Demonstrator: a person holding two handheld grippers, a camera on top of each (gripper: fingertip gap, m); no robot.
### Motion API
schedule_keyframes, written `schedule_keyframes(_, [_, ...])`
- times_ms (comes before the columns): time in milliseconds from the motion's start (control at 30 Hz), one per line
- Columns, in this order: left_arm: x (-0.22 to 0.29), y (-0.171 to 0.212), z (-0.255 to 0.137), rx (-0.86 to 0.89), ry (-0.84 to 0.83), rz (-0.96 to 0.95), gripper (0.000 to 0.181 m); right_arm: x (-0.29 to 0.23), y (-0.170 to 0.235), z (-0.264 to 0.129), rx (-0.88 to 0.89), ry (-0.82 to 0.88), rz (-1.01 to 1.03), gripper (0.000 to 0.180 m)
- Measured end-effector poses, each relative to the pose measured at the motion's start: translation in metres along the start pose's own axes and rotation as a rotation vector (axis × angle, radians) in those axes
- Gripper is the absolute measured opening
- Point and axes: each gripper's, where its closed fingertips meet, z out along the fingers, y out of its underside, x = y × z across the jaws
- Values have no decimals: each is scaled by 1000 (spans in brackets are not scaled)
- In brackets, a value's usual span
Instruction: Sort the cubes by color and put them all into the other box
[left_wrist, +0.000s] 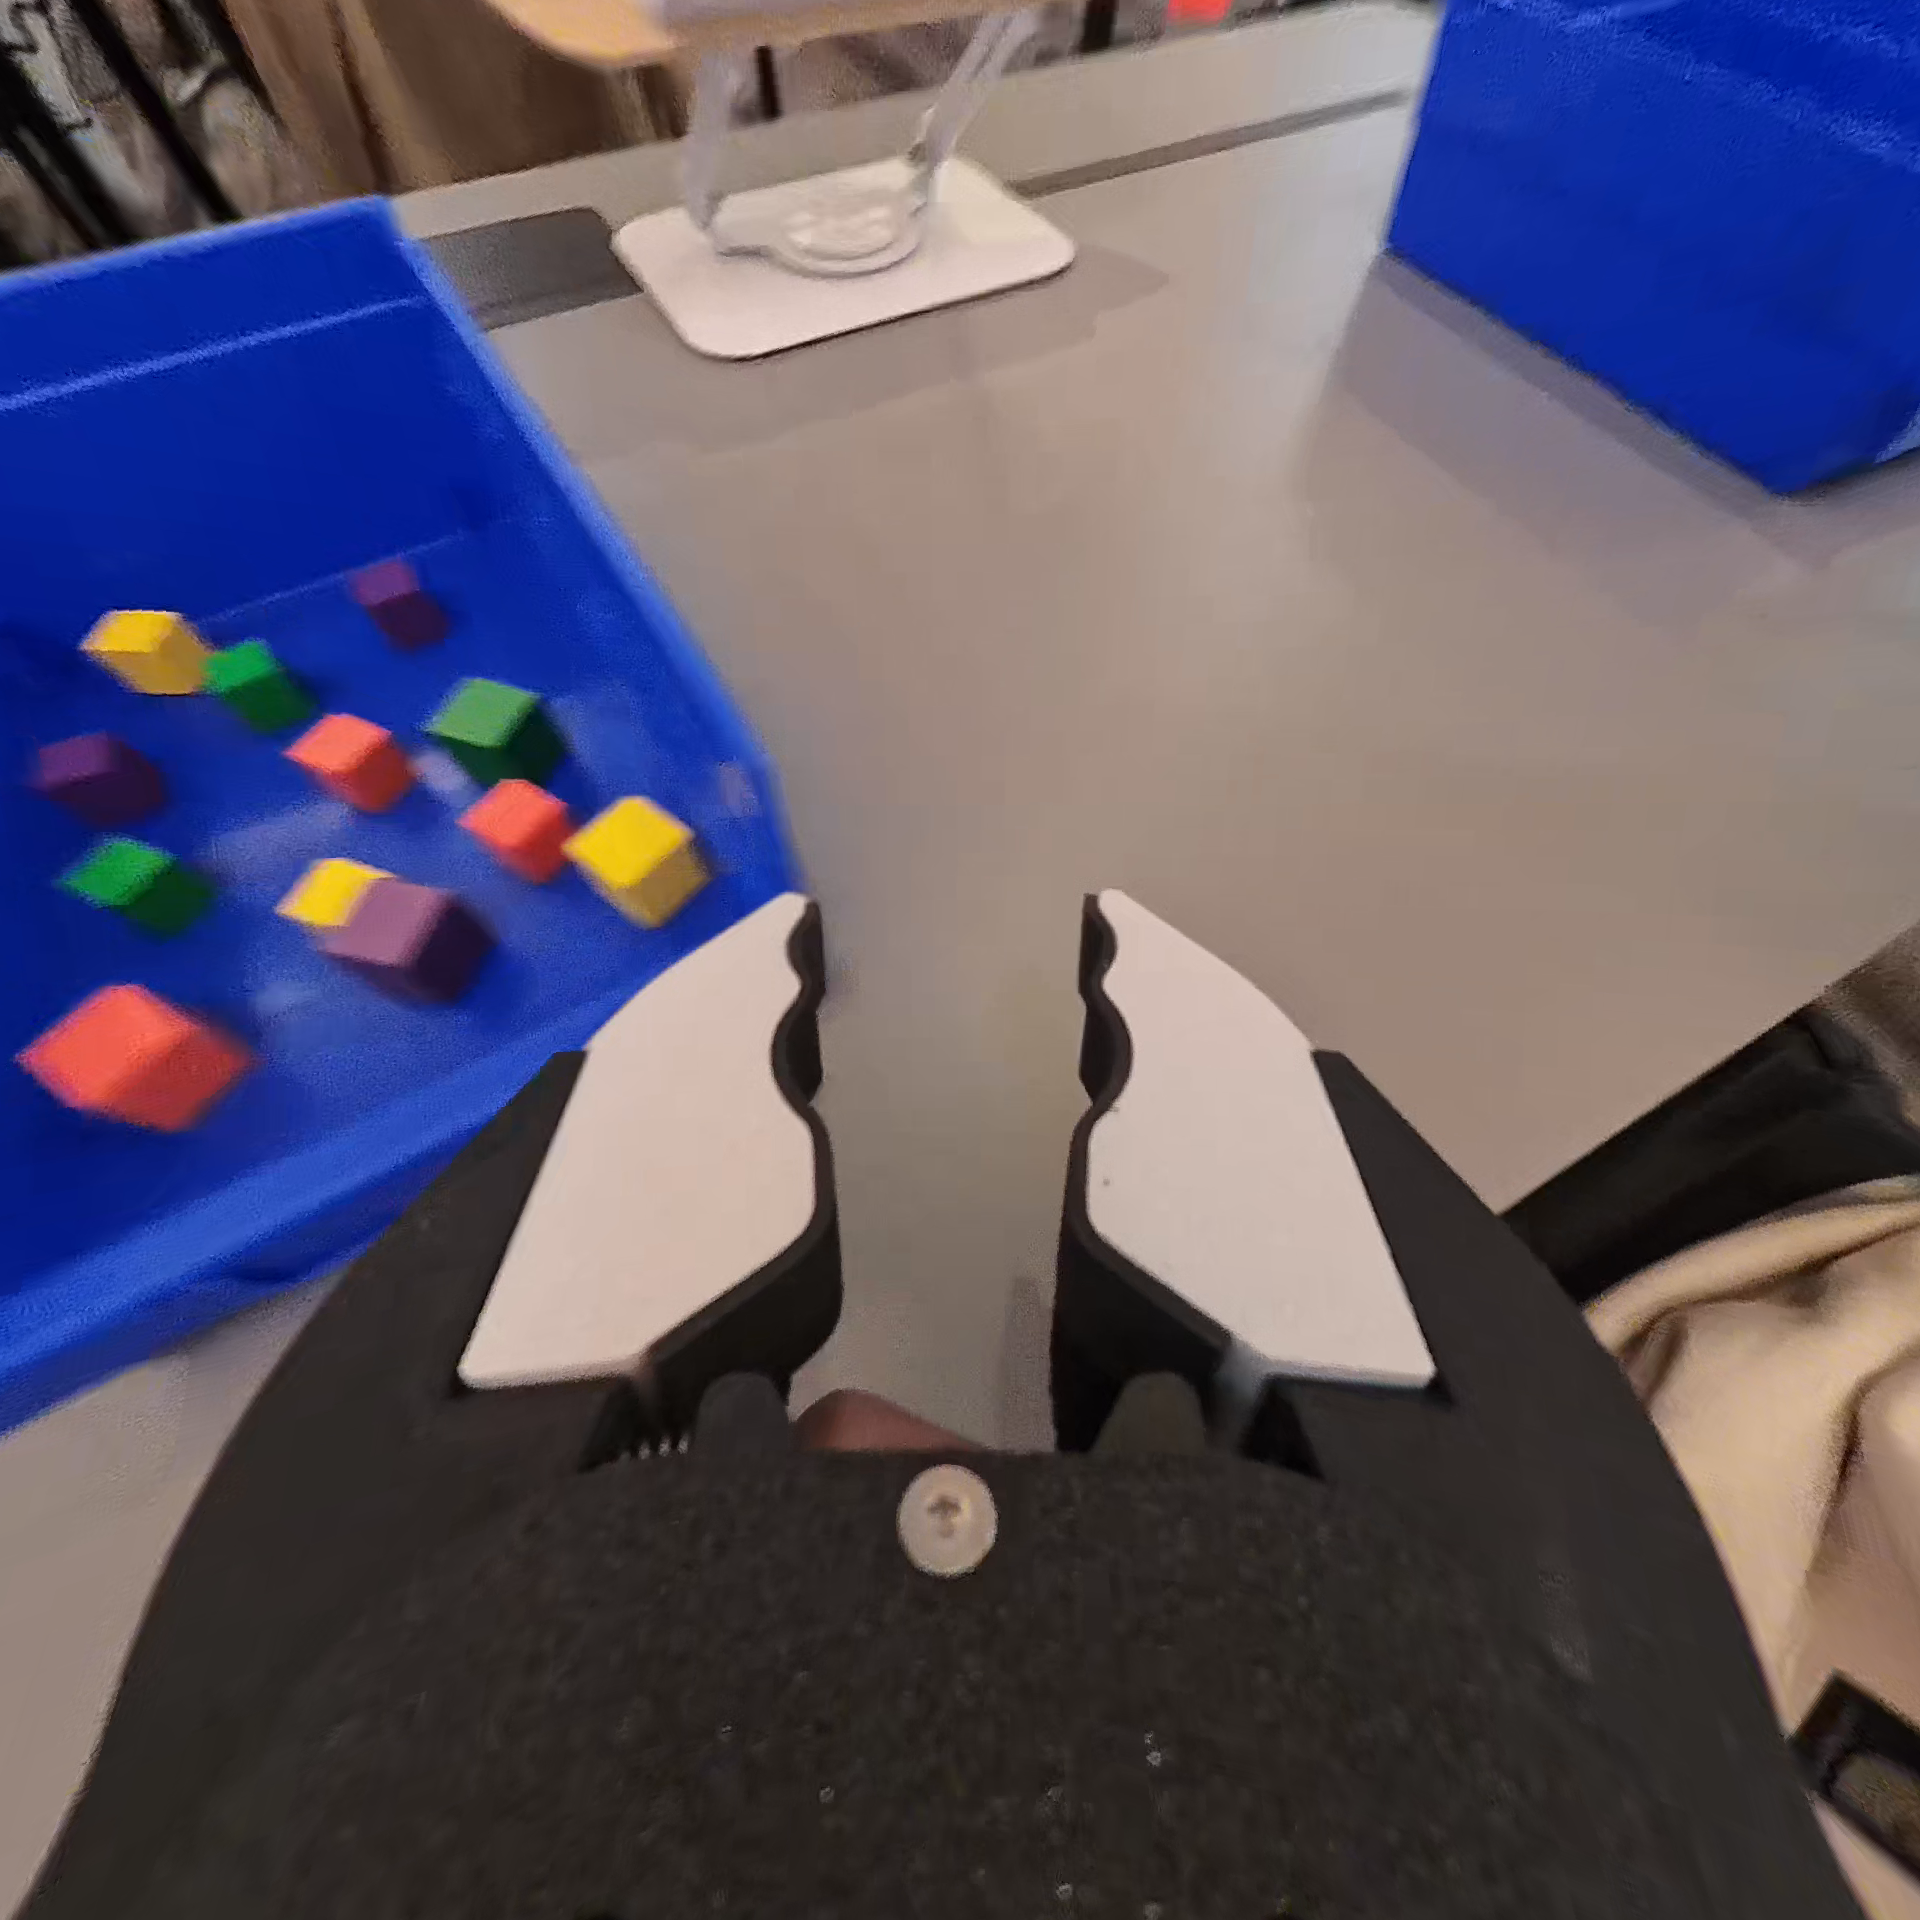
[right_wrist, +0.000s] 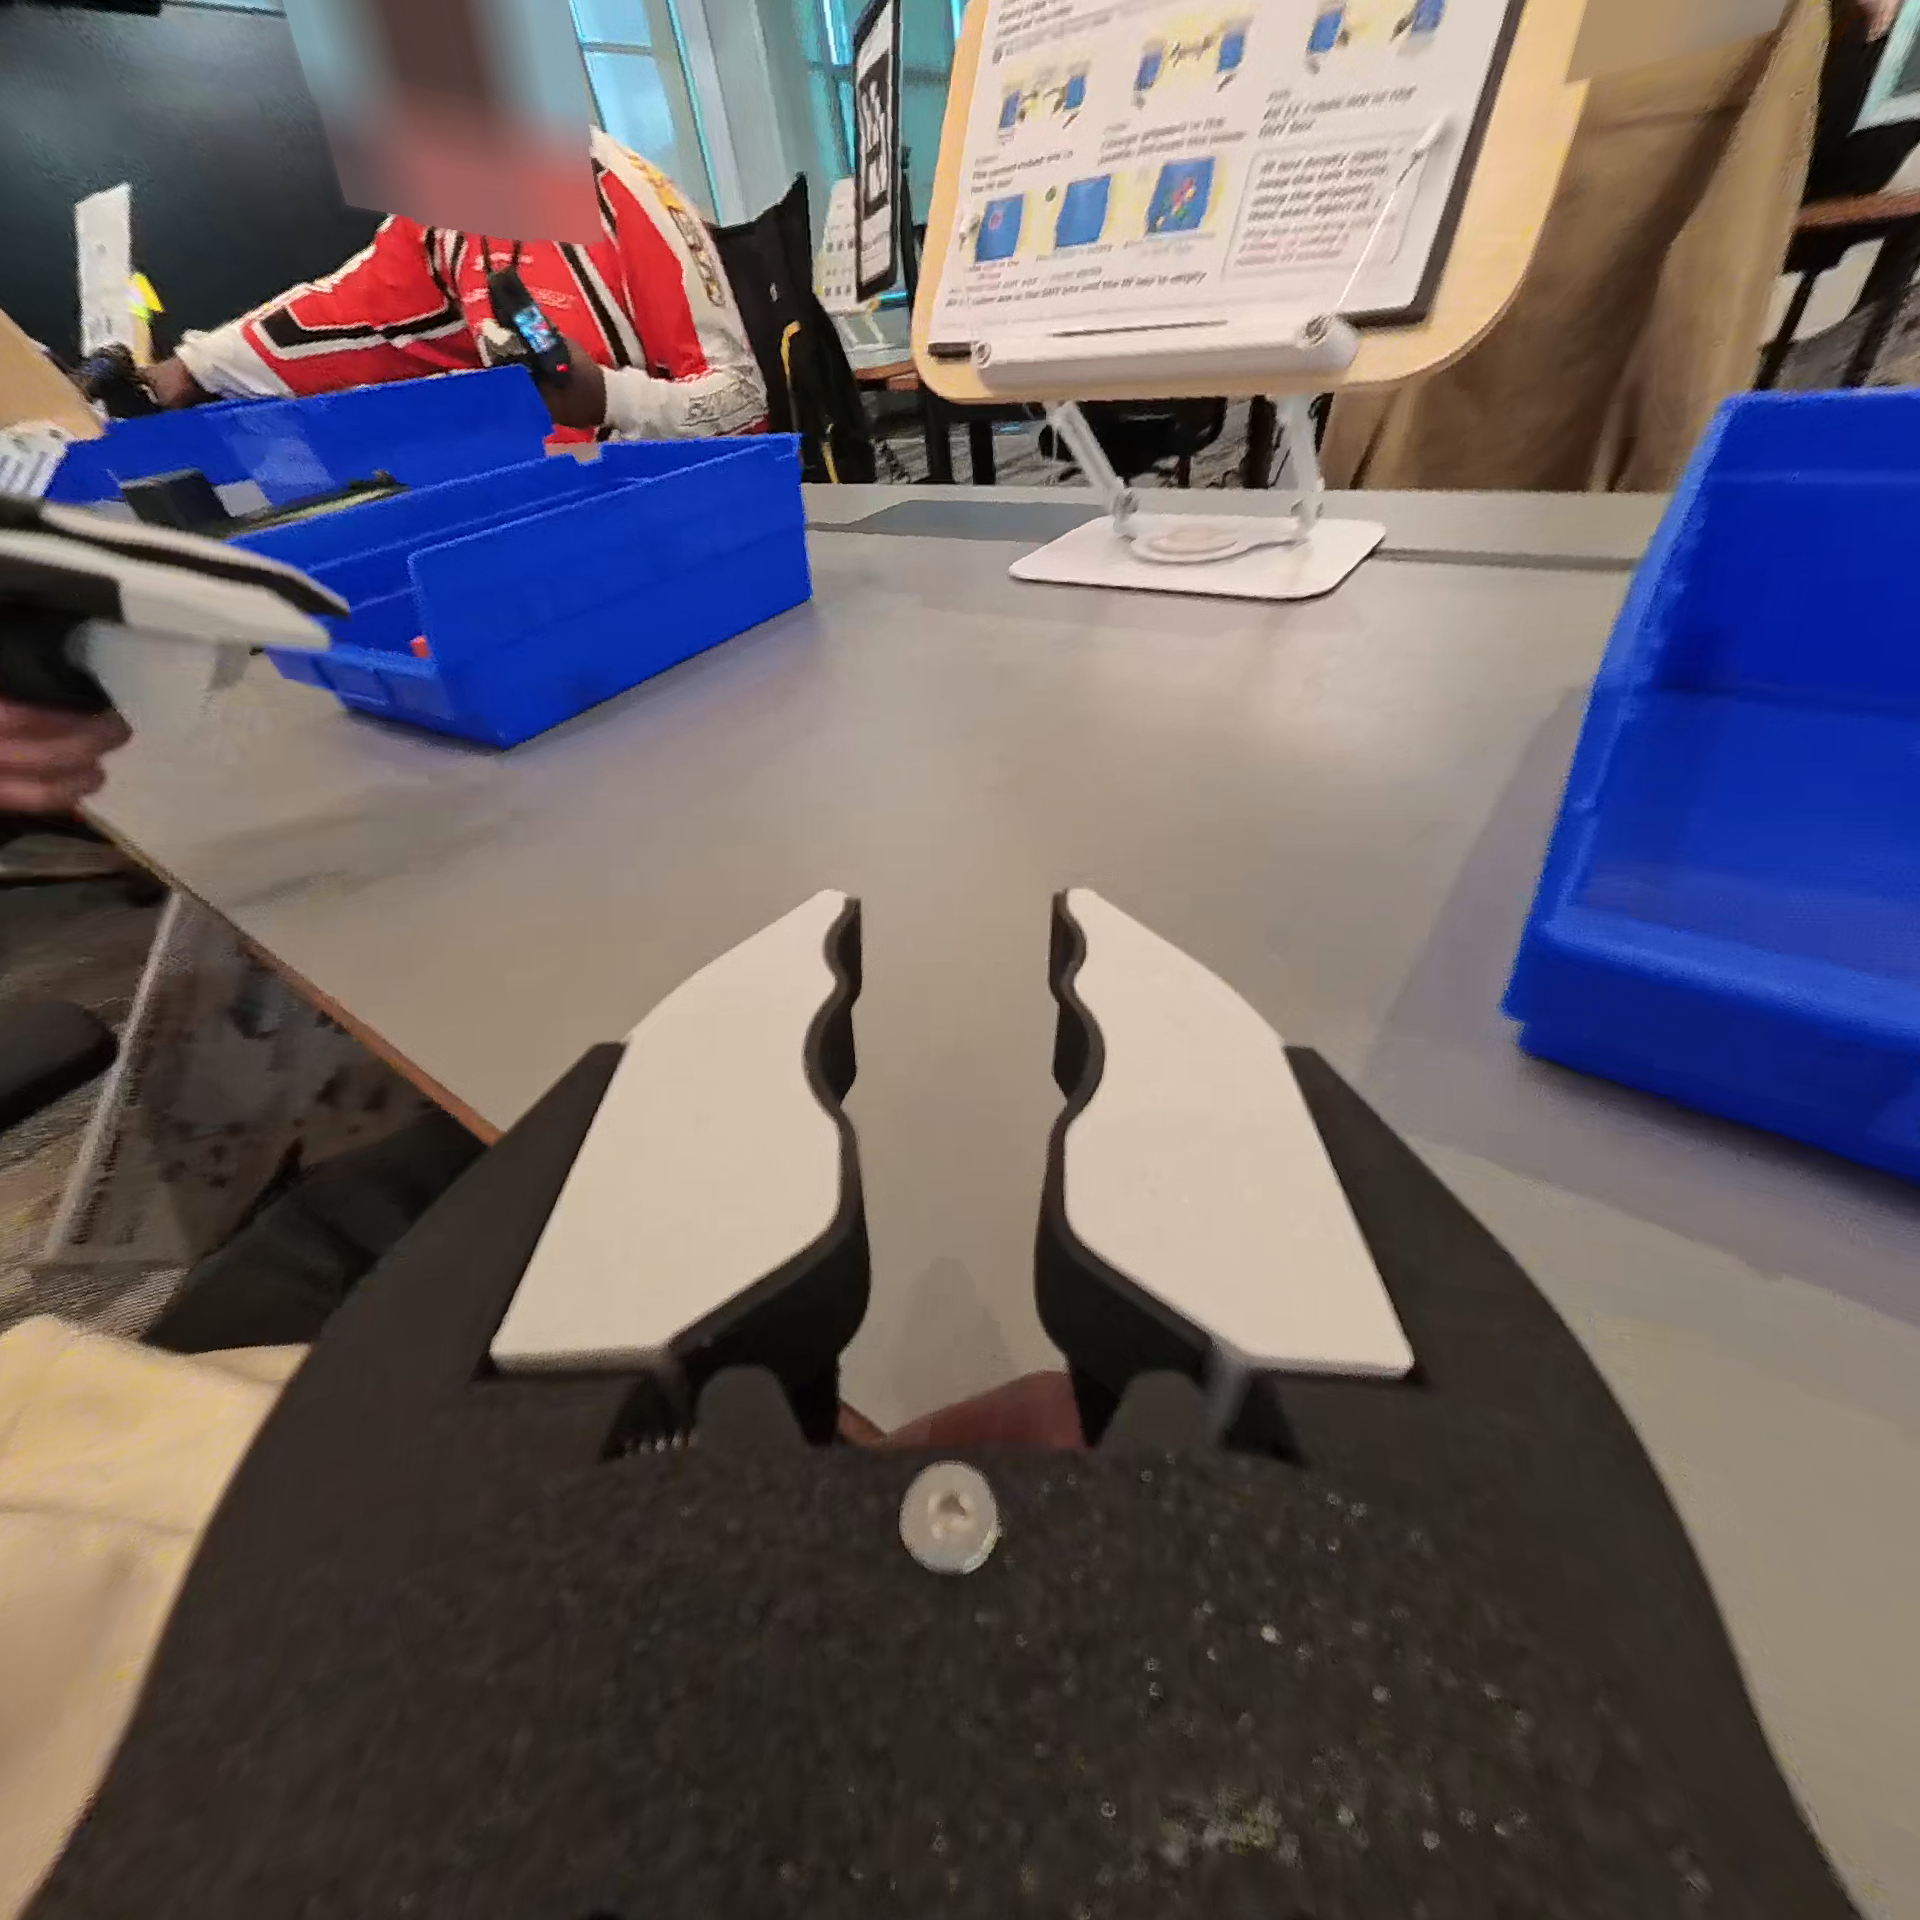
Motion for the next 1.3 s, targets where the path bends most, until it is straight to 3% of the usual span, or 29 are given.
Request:
schedule_keyframes(133, [-72,-5,-6,-279,-49,118,43,-4,4,4,-13,-13,-14,34])
schedule_keyframes(367, [-148,16,34,-747,-70,325,40,-11,6,5,-27,-44,-4,34])
schedule_keyframes(767, [-170,67,64,-993,27,253,36,-6,10,3,-47,-50,10,33])
schedule_keyframes(800, [-168,65,68,-972,41,235,29,-6,10,3,-48,-52,11,32])
schedule_keyframes(1033, [-173,48,64,-847,-12,255,29,-6,13,4,-58,-50,6,31])
schedule_keyframes(1300, [-111,-24,7,-141,-23,239,29,-2,9,2,-39,-25,-16,28])
